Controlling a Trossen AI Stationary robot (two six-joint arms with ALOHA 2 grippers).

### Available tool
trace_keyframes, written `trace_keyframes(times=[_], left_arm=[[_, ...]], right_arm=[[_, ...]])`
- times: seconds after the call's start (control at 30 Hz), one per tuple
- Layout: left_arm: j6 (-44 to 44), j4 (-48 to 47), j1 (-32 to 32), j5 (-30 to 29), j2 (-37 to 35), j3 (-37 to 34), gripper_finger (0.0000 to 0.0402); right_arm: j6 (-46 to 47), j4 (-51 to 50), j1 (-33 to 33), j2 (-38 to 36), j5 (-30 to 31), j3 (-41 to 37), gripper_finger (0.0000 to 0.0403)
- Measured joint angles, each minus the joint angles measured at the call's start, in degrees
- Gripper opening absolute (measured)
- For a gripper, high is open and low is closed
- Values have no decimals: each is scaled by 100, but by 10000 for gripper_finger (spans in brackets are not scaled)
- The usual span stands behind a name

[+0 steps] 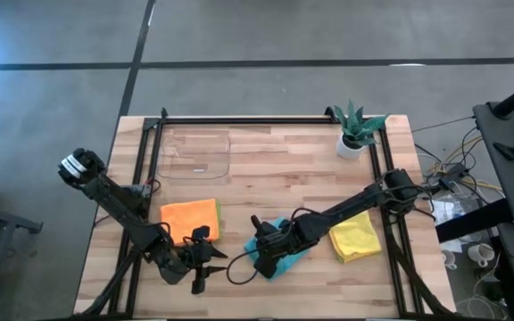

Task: Fold microfiber towels
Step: Fold the blue microfiber cloth

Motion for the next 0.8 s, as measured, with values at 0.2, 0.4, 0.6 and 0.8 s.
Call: trace_keyframes(times=[0.2,0.4,0.6,0.8], left_arm=[[-1,-1,0,0,0,0,140],[1,-3,1,2,0,-4,140],[1,0,0,2,0,-17,140],[3,-9,1,2,0,-22,140]], right_arm=[[-66,-92,-2,-75,74,-2,176],[-255,-356,83,-96,337,-2,191],[-589,-139,261,33,515,-7,191],[30,-419,416,392,790,603,190]])
